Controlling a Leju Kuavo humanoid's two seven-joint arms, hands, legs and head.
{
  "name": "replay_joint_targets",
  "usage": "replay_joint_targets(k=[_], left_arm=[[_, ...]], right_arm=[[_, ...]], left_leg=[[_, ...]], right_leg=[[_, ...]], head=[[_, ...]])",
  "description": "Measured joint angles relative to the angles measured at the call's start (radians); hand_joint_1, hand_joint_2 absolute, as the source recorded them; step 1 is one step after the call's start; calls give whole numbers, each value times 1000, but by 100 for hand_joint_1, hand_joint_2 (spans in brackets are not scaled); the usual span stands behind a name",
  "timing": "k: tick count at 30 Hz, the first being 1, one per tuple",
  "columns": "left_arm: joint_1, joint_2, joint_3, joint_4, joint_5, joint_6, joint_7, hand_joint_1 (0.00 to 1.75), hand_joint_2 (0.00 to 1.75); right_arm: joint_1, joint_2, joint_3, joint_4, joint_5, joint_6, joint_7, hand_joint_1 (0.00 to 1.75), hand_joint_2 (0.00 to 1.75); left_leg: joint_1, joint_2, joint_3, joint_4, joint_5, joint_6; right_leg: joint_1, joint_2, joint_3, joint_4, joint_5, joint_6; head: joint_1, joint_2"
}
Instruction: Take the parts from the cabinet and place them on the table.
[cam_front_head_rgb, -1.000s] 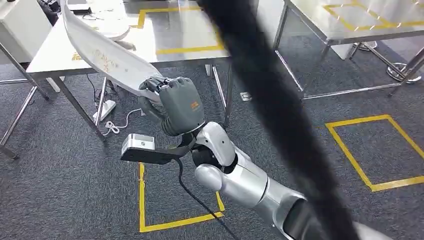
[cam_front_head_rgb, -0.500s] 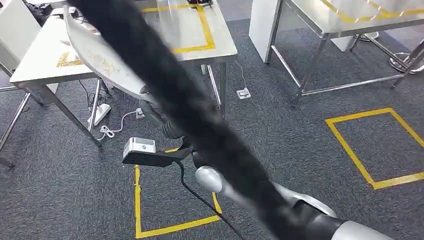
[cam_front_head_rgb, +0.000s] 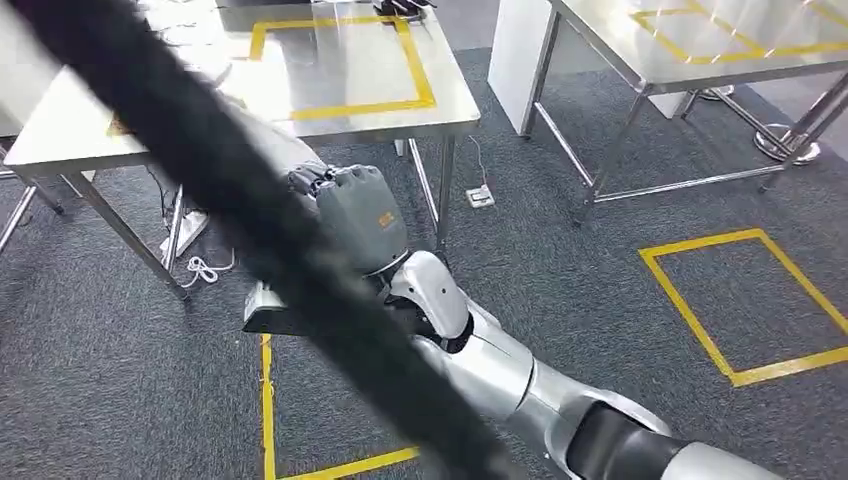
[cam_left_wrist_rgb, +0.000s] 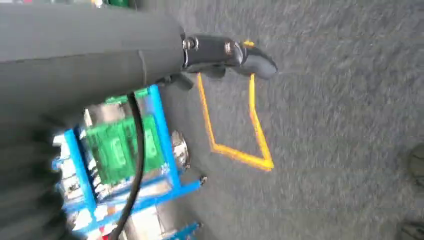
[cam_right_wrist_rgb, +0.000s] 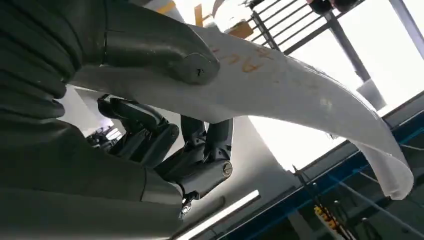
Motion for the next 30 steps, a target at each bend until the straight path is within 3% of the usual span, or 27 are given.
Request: replay_joint_targets(k=[1,2,3,4,6,8,11,12,13,16,17,18,19,21,22,23,27,28,29,30], left_arm=[[0,0,0,0,0,0,0,0,175],[1,0,0,0,0,0,0,0,175],[2,0,0,0,0,0,0,0,175],[3,0,0,0,-2,0,0,0,175],[3,-2,0,0,-3,0,1,0,175],[0,-4,0,1,-6,0,4,0,175],[0,-4,-1,1,-13,0,13,0,175],[-1,-4,-1,0,-15,0,13,0,175],[-3,-5,-1,1,-18,0,14,0,175],[-4,-6,-2,2,-21,0,14,0,175],[-2,-6,-2,2,-21,0,14,0,175],[-1,-6,-2,2,-22,0,14,0,175],[-2,-6,-2,2,-23,0,14,0,175],[-2,-5,-2,2,-23,0,14,0,175],[-2,-5,-2,2,-23,0,14,0,175],[-5,-6,-2,2,-23,0,13,0,175],[-4,-7,-2,3,-24,0,11,0,175],[-4,-7,-2,3,-24,0,11,0,175],[-5,-7,-2,3,-24,0,11,0,175],[-6,-7,-2,2,-26,0,11,0,175]], right_arm=[[4,-2,0,1,0,0,-2,175,175],[8,-5,0,2,-1,0,-2,175,175],[11,-7,0,3,-2,0,-3,175,175],[12,-8,0,3,-2,0,-3,175,175],[11,-8,0,3,-2,-1,-3,175,175],[11,-9,0,3,0,-2,-3,175,175],[15,-11,-4,2,8,-2,8,175,175],[16,-11,-5,-2,11,-1,11,175,175],[16,-12,-5,-7,14,0,14,175,175],[21,-12,-7,-11,19,4,18,175,175],[25,-12,-7,-11,19,4,18,175,175],[28,-12,-7,-11,19,5,18,175,175],[31,-12,-7,-11,19,5,18,175,175],[31,-12,-7,-11,19,5,18,175,175],[31,-12,-8,-12,19,5,18,175,175],[31,-12,-9,-14,19,5,17,175,175],[36,-13,-15,-20,26,6,17,175,175],[36,-13,-15,-21,28,6,15,175,175],[34,-13,-15,-23,29,6,15,175,175],[33,-13,-16,-24,32,7,14,175,175]], left_leg=[[-1,0,3,1,-5,1],[-1,0,8,1,-9,1],[-1,0,15,1,-14,0],[-1,0,23,1,-20,-1],[-1,0,45,2,-35,-8],[-7,-2,48,5,-47,-20],[-6,4,57,-6,-51,-36],[-4,4,50,0,-57,-41],[-4,3,42,28,-66,-45],[-2,3,-87,256,-152,-55],[-2,3,-126,311,-157,-57],[-1,3,-139,314,-135,-59],[0,3,-128,271,-92,-58],[3,3,-60,97,19,-58],[4,3,-32,21,40,-55],[-3,2,-6,-4,11,-47],[-1,-1,5,2,-4,-11],[-1,-1,15,-1,-8,-3],[-1,-1,21,-1,-13,2],[-2,-1,26,-1,-19,4]], right_leg=[[0,0,-50,79,-22,2],[0,0,-85,122,-19,3],[0,-1,-92,110,9,2],[0,-1,-76,56,56,0],[2,-7,5,-140,175,-10],[11,-12,37,-202,164,-23],[13,-5,37,-202,157,-37],[3,-4,47,-212,162,-46],[3,-4,55,-215,158,-51],[3,-6,71,-215,142,-63],[3,-5,78,-215,136,-63],[2,-3,87,-215,129,-61],[0,-1,97,-214,122,-59],[-3,1,121,-213,103,-50],[-3,1,127,-213,93,-43],[4,4,126,-208,81,-33],[2,5,145,-207,79,-12],[-1,-2,134,-176,72,-3],[0,-5,107,-126,59,-1],[0,-5,50,-38,32,1]], head=[[0,0],[1,0],[0,0],[1,0],[1,0],[-2,0],[-2,0],[-2,0],[-3,0],[-5,0],[-6,0],[-5,0],[-5,0],[-5,0],[-6,0],[-15,0],[-10,0],[-6,0],[-6,0],[-5,0]])
